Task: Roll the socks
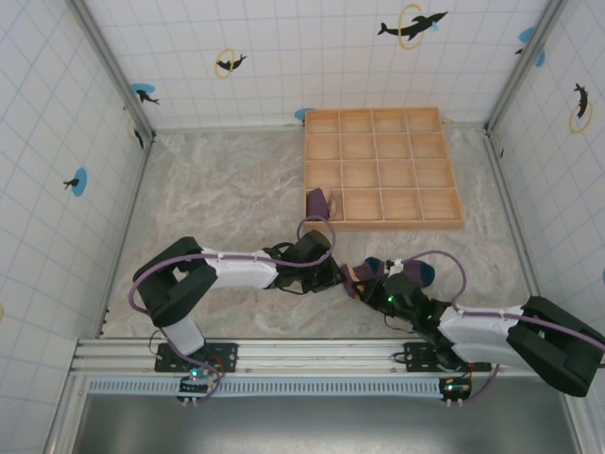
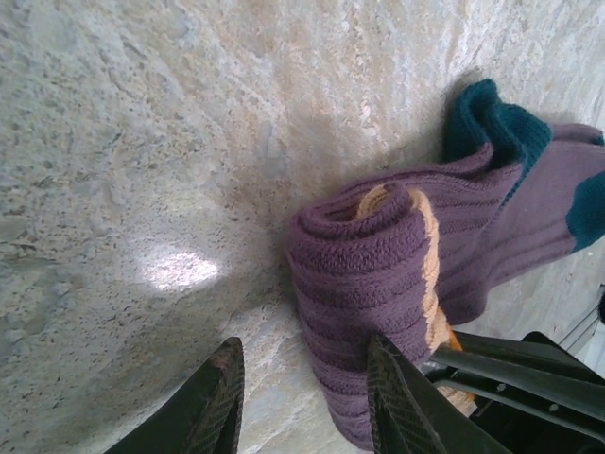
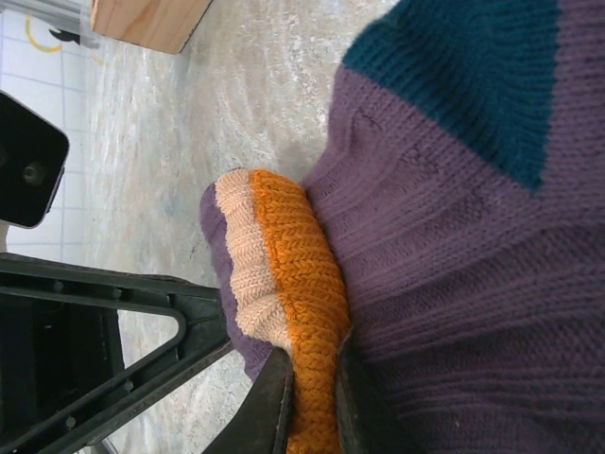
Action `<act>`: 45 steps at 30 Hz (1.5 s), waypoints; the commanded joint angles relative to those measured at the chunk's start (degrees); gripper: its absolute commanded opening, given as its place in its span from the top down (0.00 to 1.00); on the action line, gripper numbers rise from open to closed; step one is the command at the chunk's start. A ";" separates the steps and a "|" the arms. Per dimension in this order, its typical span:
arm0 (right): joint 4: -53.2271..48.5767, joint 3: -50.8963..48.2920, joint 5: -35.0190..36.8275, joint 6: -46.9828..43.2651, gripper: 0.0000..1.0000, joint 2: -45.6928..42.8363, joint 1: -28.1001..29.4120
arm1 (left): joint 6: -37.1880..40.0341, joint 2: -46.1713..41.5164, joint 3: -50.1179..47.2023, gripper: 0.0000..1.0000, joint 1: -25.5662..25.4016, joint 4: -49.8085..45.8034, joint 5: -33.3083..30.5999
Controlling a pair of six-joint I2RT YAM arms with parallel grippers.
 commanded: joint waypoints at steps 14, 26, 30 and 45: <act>-16.76 -1.44 2.96 10.73 1.00 0.87 0.94 | 0.88 1.46 0.08 0.56 -1.45 5.40 -1.04; -13.57 -2.26 0.63 9.90 1.00 1.89 -0.45 | 0.93 7.09 2.07 0.59 -1.41 5.41 -2.21; -12.83 -2.82 0.26 9.52 1.00 1.04 -1.09 | 1.18 9.24 3.91 0.69 -1.41 5.22 -2.14; -3.64 6.02 -3.80 -6.08 0.67 7.38 -3.00 | 3.29 2.22 4.73 1.00 6.19 -13.43 -9.91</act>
